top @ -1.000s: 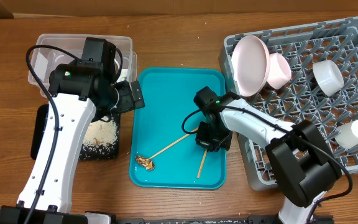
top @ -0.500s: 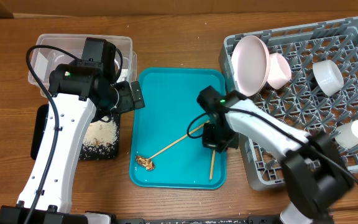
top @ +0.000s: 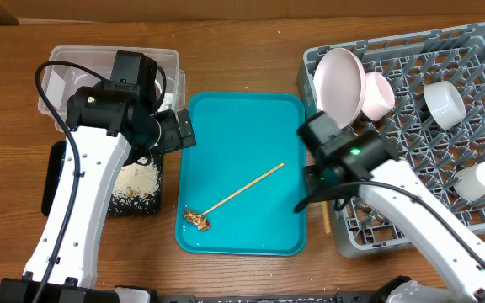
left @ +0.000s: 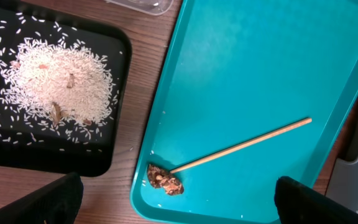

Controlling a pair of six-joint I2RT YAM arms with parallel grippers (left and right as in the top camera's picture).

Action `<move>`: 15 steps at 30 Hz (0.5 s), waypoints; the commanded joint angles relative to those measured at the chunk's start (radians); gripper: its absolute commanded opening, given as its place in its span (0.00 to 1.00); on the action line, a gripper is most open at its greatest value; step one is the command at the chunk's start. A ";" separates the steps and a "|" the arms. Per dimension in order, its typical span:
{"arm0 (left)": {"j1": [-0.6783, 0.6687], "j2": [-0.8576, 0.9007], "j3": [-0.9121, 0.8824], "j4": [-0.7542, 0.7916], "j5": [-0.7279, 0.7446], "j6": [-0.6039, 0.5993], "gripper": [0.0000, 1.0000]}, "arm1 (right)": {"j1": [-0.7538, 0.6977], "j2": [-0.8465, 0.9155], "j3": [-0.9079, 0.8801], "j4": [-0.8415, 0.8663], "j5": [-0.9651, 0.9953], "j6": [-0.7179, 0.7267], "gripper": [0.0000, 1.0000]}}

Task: Sort waste into correct bins and load items into the dishwasher
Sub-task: 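Carry the chopstick and insert it upright into the rack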

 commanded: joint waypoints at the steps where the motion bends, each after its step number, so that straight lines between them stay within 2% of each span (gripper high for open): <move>1: -0.001 -0.002 0.007 -0.005 -0.003 -0.002 1.00 | -0.084 -0.074 0.021 -0.018 0.137 -0.071 0.04; 9: -0.001 -0.002 0.007 -0.006 -0.003 -0.002 1.00 | -0.279 -0.112 0.020 -0.016 0.140 -0.367 0.04; 15: -0.001 -0.002 0.007 -0.006 -0.003 -0.002 1.00 | -0.423 -0.109 0.019 0.023 0.135 -0.452 0.04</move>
